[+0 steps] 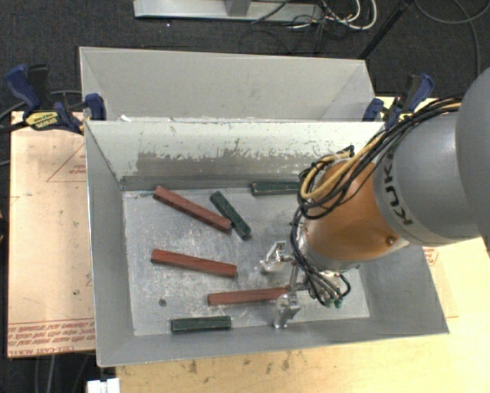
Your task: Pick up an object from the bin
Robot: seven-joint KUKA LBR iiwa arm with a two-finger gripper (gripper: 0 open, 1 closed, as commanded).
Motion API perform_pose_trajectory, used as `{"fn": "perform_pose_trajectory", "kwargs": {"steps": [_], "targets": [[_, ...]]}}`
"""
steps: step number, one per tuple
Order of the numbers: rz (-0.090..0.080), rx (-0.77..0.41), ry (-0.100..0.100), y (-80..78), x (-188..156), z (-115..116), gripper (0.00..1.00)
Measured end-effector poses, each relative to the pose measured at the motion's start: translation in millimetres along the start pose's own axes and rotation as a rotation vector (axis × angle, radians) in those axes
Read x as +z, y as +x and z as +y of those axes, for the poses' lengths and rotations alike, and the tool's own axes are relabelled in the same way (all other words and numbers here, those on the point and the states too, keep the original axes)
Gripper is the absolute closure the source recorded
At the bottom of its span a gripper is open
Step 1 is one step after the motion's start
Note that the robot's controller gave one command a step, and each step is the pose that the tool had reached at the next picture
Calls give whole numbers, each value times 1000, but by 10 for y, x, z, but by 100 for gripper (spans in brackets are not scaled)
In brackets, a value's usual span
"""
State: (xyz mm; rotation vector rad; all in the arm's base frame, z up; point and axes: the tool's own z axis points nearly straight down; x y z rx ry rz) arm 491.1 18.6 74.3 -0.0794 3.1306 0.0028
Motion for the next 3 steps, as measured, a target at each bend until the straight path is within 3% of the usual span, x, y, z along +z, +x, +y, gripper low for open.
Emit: {"fn": "perform_pose_trajectory", "kwargs": {"steps": [1, 2, 3], "targets": [[-7, 0, -1, -23, -22, 5, 100], [-7, 0, -1, -23, -22, 5, 100], [3, -29, 1, -173, -1724, 31, 100]]}}
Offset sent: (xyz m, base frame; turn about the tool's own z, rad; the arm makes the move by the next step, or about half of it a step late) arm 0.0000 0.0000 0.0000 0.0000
